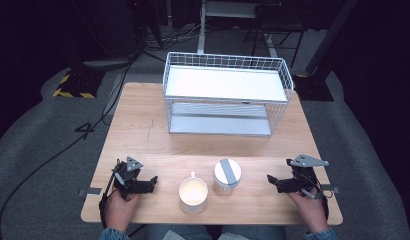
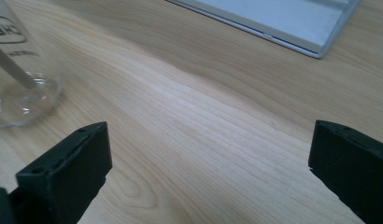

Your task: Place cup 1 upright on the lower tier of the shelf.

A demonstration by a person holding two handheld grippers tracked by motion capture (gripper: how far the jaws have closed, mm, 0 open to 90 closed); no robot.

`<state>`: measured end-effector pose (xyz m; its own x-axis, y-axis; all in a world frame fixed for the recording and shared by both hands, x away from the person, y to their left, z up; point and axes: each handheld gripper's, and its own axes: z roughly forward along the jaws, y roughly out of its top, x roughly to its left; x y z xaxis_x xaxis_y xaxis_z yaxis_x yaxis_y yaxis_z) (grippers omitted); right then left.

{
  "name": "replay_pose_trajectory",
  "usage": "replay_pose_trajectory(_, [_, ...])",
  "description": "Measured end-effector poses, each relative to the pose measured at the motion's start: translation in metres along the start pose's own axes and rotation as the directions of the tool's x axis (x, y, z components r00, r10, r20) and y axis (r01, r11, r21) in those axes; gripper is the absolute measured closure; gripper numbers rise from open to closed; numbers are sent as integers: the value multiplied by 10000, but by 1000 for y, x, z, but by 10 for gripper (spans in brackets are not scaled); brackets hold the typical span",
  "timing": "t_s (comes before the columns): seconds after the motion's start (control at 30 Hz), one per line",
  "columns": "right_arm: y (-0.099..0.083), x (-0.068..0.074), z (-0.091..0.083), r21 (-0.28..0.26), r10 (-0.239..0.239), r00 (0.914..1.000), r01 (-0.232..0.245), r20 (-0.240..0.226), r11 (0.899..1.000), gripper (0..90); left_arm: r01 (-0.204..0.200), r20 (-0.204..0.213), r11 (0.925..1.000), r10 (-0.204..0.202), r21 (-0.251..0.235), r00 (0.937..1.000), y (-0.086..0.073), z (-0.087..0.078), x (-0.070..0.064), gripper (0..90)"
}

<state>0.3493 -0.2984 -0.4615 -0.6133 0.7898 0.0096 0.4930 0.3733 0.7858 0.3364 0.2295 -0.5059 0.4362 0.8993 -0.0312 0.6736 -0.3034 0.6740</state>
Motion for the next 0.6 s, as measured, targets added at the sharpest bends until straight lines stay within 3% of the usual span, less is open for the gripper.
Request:
replay_pose_trajectory(0.23, [9,14,-4,-251,-269,9984,257,-494,9994,0,45,-29,10000,-45,-16,10000,0,0,0,43])
replay_pose_trajectory(0.43, [23,34,-1,-424,-779,9909,736,-1096,9964,0,79,-74,10000,-80,-22,9999,0,0,-1,43])
replay_pose_trajectory(0.47, [29,42,1,-532,-962,9854,895,-1405,9946,0,80,-76,10000,-81,-20,9999,0,0,-1,44])
replay_pose_trajectory(0.57, [35,50,3,-604,-1172,9789,1084,-1672,9923,0,86,-79,10000,-86,-19,9999,0,0,-1,43])
replay_pose_trajectory(0.6, [39,57,5,-668,-1332,9723,1225,-1922,9902,0,93,-86,10000,-94,-17,9999,0,1,-1,41])
